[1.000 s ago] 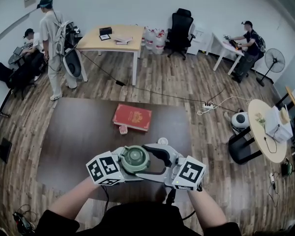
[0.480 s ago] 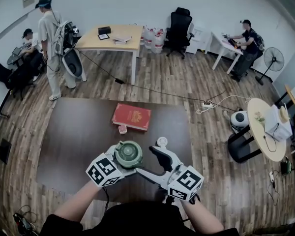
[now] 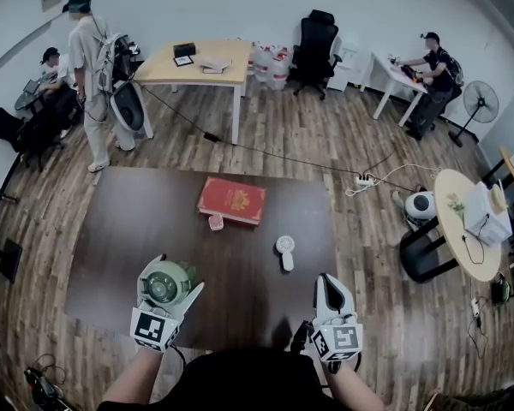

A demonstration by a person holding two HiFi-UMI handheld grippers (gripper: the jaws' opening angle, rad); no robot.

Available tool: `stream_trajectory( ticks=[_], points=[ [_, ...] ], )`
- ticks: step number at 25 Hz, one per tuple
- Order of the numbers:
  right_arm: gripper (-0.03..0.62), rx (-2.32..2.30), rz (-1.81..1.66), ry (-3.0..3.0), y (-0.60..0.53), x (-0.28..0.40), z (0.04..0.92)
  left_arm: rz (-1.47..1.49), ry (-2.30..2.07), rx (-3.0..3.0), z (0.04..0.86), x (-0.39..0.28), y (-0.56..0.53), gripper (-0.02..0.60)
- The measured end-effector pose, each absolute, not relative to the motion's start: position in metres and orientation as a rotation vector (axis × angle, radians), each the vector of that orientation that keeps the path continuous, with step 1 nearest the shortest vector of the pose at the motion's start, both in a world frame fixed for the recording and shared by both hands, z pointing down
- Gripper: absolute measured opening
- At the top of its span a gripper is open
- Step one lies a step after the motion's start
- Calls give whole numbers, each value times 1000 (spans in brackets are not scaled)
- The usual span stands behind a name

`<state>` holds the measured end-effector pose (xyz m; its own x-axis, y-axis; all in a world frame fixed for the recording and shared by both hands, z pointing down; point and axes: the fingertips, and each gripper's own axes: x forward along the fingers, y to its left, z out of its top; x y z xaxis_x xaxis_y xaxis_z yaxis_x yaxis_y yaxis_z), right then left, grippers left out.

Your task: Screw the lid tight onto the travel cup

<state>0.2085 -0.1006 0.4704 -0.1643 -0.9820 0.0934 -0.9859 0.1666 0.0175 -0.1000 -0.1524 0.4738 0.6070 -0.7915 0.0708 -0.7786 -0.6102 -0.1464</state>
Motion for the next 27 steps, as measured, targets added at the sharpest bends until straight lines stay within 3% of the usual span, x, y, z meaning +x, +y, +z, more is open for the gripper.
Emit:
stream_trajectory(
  ticks=[6,27],
  points=[
    [6,2016,174,-2274,-103,214,495,-234,1418,-2695,474,-122,-155,417],
    [6,2039,220,-2279,-99,230,500,-347,1439,-2724,492,-107,-144,416]
  ],
)
